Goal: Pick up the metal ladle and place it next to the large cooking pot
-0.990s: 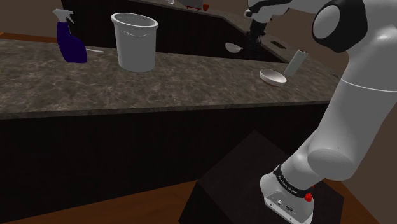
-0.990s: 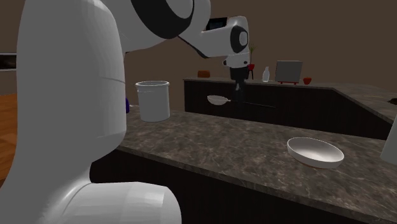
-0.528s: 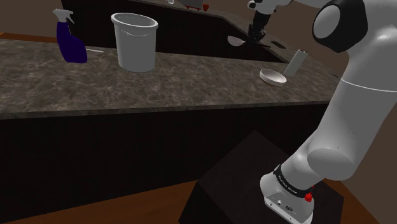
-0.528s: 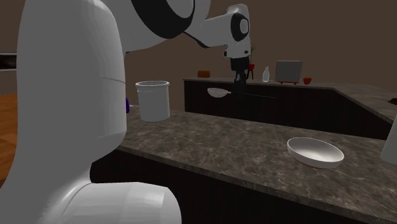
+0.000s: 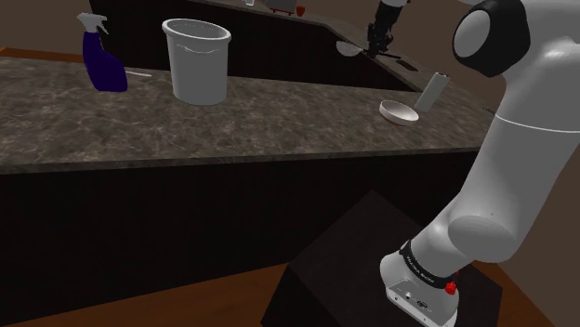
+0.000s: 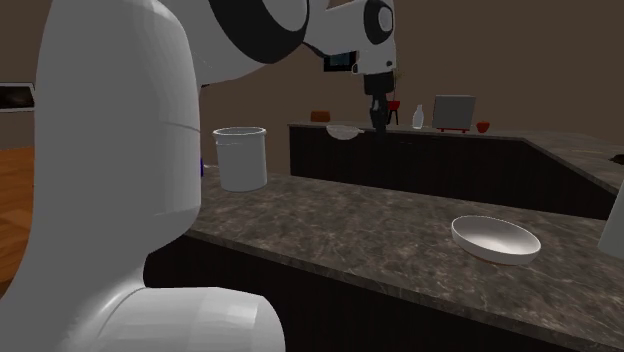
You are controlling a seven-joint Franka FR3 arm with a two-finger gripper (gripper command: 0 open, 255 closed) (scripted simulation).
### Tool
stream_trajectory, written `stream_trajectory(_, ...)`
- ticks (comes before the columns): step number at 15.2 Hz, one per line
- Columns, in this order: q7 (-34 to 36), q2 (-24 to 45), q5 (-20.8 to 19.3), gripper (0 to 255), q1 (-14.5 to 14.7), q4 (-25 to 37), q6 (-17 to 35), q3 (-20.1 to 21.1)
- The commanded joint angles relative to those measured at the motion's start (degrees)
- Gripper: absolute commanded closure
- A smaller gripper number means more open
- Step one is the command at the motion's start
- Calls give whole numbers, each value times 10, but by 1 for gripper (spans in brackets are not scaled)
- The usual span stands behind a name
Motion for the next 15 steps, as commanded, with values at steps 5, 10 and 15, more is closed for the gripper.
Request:
stream_trajectory(5,-6,17,11,255,-15,71,-56,0)
stream_trajectory(10,50,-15,-17,255,38,41,-56,10)
stream_trajectory(15,121,-44,-44,255,96,11,-55,29)
